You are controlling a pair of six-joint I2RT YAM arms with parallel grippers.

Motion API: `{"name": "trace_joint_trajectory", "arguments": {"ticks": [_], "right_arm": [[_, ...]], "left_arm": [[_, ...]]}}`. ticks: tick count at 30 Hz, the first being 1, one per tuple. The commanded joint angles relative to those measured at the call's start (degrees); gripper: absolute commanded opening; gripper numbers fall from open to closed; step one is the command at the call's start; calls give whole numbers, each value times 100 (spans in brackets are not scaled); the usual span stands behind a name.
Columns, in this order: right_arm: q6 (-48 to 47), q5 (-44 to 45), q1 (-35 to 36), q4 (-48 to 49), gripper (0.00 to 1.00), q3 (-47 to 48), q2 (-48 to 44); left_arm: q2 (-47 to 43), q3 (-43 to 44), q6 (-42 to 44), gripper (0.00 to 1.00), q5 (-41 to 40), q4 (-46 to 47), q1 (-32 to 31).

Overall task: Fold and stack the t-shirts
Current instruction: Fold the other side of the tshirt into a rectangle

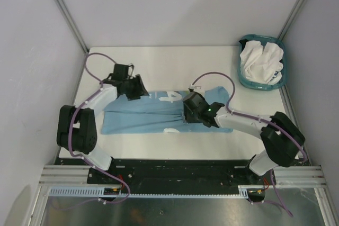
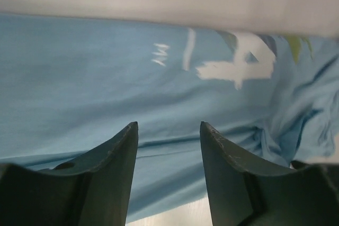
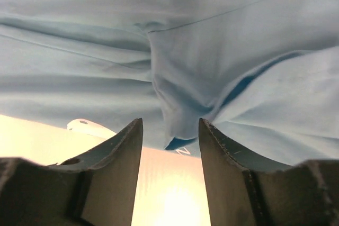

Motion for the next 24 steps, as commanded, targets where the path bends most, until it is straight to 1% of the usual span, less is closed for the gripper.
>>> {"name": "trace_joint_trajectory", "arguments": {"ticks": [1,5,10,16,24], "right_arm": [[-279,201,-544,-279,53,-108,-922],[-554,105,-1365,-318,53,-206,-1262],[-879,-82,-1922,-79,51,-214,-921],[-1025,-304,-2242,82,49,-214,-501],[-1060,-405,-2246,183,48,-214,-91]], "left_arm": [[134,266,327,56,410,101,-902],[371,575,349,56,298,107,-1678],[756,978,395,55,176,115,-2518],[1165,1273,460,53,67,112,-3092],[1541,1465,548,52,-242,108,-3521]]}}
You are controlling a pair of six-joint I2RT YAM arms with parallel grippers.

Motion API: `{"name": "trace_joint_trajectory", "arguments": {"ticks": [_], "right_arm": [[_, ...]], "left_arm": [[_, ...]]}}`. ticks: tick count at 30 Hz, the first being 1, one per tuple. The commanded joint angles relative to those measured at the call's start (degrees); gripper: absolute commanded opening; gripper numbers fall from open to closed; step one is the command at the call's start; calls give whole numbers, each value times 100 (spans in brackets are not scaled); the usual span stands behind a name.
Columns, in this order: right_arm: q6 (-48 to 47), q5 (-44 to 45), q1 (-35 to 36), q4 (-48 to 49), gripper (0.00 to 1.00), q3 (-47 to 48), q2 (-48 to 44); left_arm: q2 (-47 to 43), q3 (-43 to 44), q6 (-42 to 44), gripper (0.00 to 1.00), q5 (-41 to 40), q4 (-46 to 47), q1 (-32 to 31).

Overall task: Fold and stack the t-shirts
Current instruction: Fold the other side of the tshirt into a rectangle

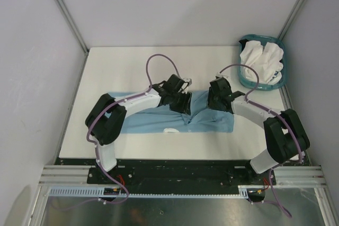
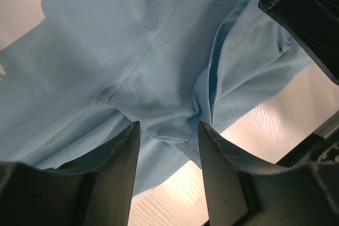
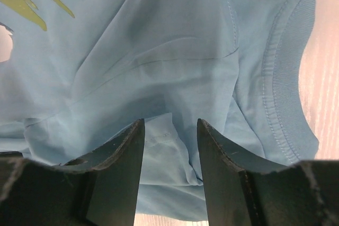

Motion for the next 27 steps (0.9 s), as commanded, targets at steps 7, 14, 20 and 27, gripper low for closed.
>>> {"name": "trace_joint_trajectory", "arguments": {"ticks": [7,14,20,27], "right_arm": [[-99,-55,75,274,45,5,364],[-81,98,234,61,27,5,237],[-6,235,434,-252,15,-135,-176],[257,222,639,-528,11,-585,-814]], "left_arm": [[102,245,281,49,-327,26,-315],[44,87,290,41,-383,16,-357],[-19,-30,313,34,-423,-15,-376],[-53,-151,323,28,-424,-39,-384]]}}
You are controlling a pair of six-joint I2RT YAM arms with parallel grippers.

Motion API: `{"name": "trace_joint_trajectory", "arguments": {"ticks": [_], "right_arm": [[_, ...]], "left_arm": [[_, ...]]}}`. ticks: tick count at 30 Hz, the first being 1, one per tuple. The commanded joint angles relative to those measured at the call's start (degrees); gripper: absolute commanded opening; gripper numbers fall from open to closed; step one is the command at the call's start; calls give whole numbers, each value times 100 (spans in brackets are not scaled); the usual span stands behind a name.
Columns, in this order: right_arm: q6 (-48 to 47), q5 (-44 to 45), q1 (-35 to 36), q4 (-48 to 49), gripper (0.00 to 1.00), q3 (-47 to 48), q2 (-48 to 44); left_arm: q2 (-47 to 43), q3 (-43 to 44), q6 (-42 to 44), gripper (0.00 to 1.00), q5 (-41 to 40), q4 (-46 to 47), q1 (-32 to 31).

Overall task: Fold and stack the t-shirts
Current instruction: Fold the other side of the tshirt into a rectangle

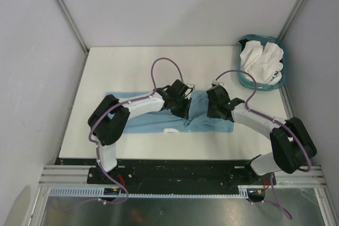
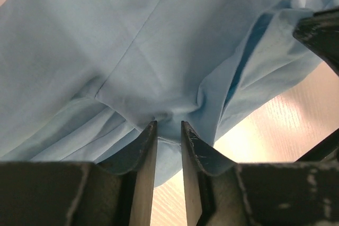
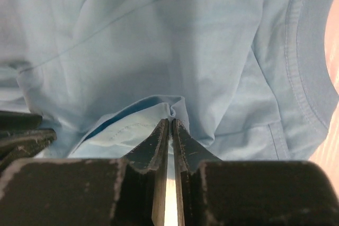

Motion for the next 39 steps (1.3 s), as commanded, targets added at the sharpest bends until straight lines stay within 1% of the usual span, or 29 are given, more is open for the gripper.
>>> {"name": "trace_joint_trajectory", "arguments": {"ticks": [1,6,8,10,14,15,18,20,23,25,29,31,34,37,39], "right_arm": [[258,140,166,-257,11,-290,-509],[472,70,352,-317,12,-638,-856],[548,35,427,-306,15,-802,-996],[614,-1,469,-325,19,-933,-1147],[641,-38,494,-546,37,-1014,-1632],[644,-43,480,-618,40,-1014,-1803],[670,-125,304,-794,43,-991,-2302],[686,-155,105,-834,44,-945,-2508],[694,-157,-95,-682,44,-838,-2460],[694,-103,-120,-472,43,-733,-2166],[656,-34,-97,-139,39,-509,-1280],[654,11,-2,-134,37,-446,-941],[679,302,355,-377,35,-448,-800],[810,595,788,-684,34,-632,-1034],[932,623,947,-828,34,-864,-1266]], "left_arm": [[-199,-89,153,28,-89,-7,-44],[-213,-159,121,24,-155,-25,-44],[-207,-162,100,23,-181,-29,-45],[-192,-150,86,23,-201,-38,-43],[-187,-110,68,22,-250,-49,-37],[-198,-100,67,22,-258,-54,-37],[-228,-54,79,22,-279,-69,-35],[-233,-17,105,22,-282,-86,-25],[-215,17,134,22,-281,-114,-25],[-210,22,136,22,-281,-123,-20],[-212,6,136,22,-299,-121,-14],[-202,17,139,22,-296,-121,-6],[-177,33,130,22,-281,-123,5],[-172,59,120,22,-283,-129,21],[-172,66,117,22,-270,-129,35]]}}
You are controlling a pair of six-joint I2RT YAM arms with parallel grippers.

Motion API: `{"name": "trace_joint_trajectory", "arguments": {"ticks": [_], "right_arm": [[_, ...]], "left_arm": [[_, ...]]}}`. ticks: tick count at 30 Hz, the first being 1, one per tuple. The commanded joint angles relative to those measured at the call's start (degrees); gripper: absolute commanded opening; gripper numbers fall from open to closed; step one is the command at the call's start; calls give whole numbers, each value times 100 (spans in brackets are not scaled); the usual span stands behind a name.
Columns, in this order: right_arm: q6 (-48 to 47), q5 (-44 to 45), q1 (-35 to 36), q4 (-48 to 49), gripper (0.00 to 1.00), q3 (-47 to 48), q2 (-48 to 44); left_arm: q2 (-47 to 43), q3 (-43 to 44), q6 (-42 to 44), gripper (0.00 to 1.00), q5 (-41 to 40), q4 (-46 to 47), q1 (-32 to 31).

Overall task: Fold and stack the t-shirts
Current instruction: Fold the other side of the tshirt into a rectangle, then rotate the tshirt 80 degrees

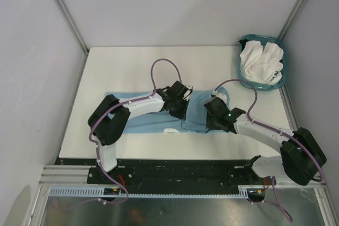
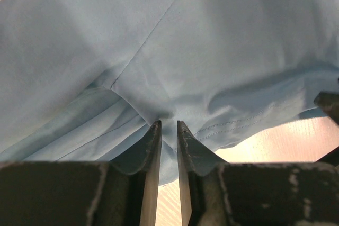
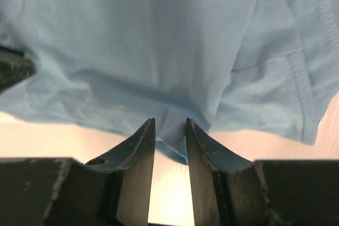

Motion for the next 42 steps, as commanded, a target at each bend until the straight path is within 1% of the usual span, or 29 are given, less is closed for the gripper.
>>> {"name": "trace_joint_trajectory", "arguments": {"ticks": [1,4,8,12,14,18,23,25,29,33,38,42], "right_arm": [[286,383,354,-361,35,-299,-532],[323,281,362,-420,35,-526,-660],[306,163,244,-447,33,-570,-696],[298,-81,-303,-554,33,-353,-1129],[381,-59,-628,-692,34,-208,-1334],[809,-32,-1051,-1050,38,-178,-1471],[1674,-301,-1018,-1138,51,-571,-1752],[2019,-365,-945,-1060,55,-774,-1911],[2615,-452,-869,-707,59,-1091,-1931],[3068,-499,-794,-122,59,-1408,-1794],[3307,-202,-759,355,60,-1565,-1564],[3362,-115,-772,650,57,-1614,-1264]], "left_arm": [[-172,194,114,22,-3,-7,52],[-166,203,111,22,14,-2,71],[-202,227,105,22,76,-3,106],[-442,281,97,23,228,-36,201],[-651,281,74,27,352,-61,323],[-1000,236,64,33,457,-111,669],[-1194,107,46,35,557,-141,1061],[-1234,71,46,35,575,-141,1149],[-1272,55,32,35,597,-141,1220],[-1309,35,32,35,604,-140,1265],[-1394,-45,45,35,640,-143,1368],[-1443,-136,65,35,663,-142,1457]]}}
